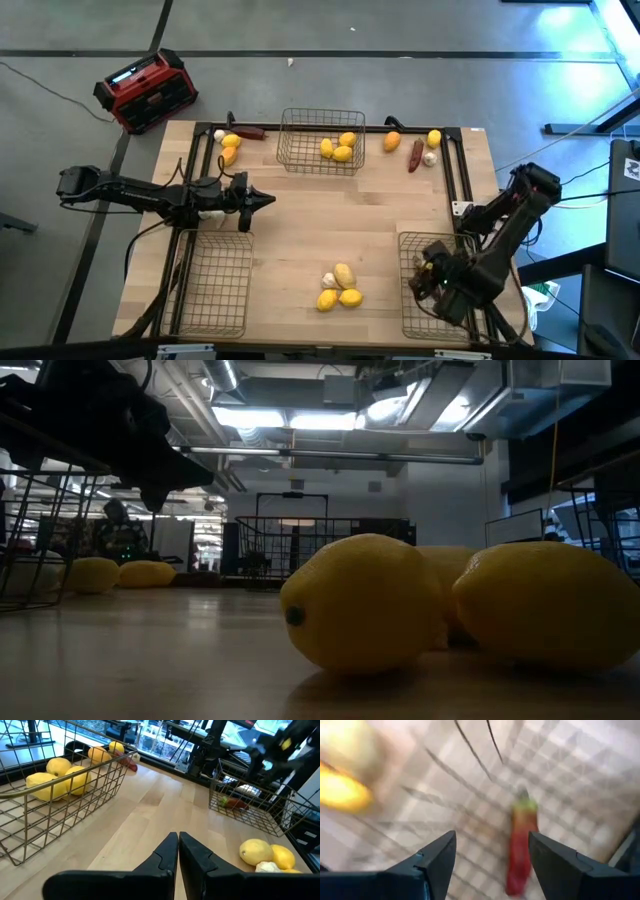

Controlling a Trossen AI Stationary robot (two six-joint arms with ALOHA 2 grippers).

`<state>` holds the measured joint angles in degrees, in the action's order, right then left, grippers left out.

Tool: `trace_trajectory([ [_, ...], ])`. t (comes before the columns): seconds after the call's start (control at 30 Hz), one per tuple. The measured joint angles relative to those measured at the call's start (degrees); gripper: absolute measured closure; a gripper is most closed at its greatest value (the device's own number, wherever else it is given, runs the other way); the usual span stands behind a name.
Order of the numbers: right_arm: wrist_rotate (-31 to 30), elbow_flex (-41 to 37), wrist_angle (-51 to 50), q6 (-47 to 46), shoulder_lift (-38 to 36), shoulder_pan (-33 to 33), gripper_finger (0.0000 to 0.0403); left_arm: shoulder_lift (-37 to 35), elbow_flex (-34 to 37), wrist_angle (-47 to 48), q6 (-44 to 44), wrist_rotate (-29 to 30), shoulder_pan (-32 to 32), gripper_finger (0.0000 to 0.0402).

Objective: Sort produce into baskets
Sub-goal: Put the chili bell pepper into the bottom right wire basket

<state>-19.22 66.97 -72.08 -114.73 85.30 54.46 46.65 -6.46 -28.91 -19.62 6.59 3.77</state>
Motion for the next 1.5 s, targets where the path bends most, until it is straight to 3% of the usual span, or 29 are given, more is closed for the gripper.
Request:
trace_trajectory([
  [0.17,-8.57,6.08,-6.78,2.63,-0.09,-3.3,0.0157,0.0,0.0,0.0,0.02,0.0,0.02,0.0389],
  [0.43,-11.26,6.7,-9.33,16.6,-0.09,-16.31,0.0157,0.0,0.0,-0.02,-0.04,0.0,0.02,0.0389],
  [0.87,-11.25,6.26,-16.46,31.19,-0.07,-41.15,0.0157,0.0,0.0,-0.02,-0.07,0.0,0.01,0.0389],
  [1.17,-14.36,0.15,-11.99,38.7,-0.04,-54.18,0.0157,0.0,0.0,-0.01,-0.1,0.02,0.01,0.0389],
  [1.5,-14.25,-11.06,7.53,46.69,-0.04,-65.75,0.0157,0.0,0.0,0.0,0.38,0.02,0.0,0.0389],
])
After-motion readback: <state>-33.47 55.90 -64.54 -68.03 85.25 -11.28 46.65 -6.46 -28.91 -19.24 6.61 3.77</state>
